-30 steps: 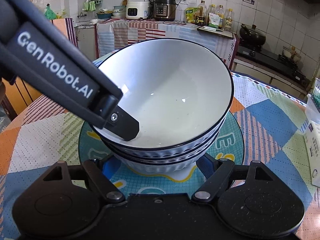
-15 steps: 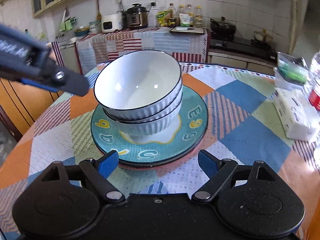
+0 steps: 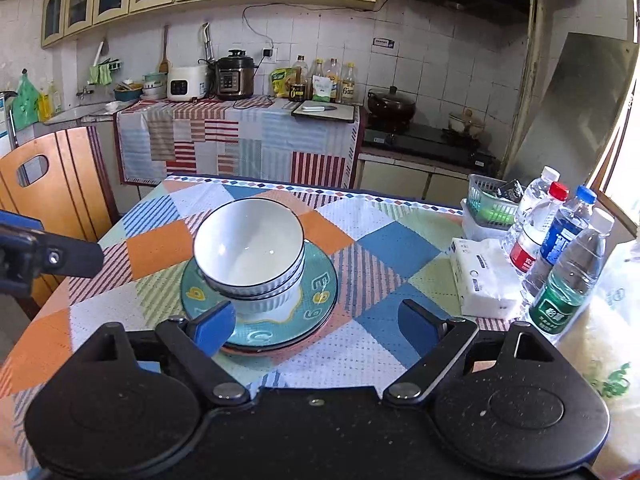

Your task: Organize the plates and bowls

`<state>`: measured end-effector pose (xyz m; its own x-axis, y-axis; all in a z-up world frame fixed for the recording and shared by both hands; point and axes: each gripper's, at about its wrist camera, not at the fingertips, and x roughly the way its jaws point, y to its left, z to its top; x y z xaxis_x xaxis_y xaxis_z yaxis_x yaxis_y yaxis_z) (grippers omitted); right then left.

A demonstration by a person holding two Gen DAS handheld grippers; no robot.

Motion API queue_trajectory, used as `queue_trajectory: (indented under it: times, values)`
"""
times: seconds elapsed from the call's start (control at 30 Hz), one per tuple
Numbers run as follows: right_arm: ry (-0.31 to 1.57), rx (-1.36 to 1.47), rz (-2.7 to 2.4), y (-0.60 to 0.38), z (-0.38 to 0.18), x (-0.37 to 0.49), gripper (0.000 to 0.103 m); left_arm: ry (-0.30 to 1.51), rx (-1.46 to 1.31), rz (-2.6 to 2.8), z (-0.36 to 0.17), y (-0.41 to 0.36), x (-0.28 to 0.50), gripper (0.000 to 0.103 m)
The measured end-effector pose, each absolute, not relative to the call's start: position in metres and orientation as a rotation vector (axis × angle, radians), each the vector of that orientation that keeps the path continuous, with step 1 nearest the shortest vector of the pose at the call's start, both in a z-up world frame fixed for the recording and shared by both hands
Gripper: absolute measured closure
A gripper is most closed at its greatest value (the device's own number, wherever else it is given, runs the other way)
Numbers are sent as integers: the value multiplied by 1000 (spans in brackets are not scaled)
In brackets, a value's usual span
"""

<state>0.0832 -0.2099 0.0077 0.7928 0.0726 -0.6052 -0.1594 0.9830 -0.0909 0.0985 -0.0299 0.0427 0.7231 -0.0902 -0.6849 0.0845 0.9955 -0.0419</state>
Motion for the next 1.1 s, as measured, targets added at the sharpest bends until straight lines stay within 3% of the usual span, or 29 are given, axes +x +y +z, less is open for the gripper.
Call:
queue_trajectory:
  times: [0.23, 1.1]
  values:
    - [658, -122, 77, -210, 25, 53, 3, 762, -30, -46, 45, -26, 74, 0]
    - [761, -86, 3, -218, 21, 35, 3, 783, 13, 58, 28, -11, 59, 0]
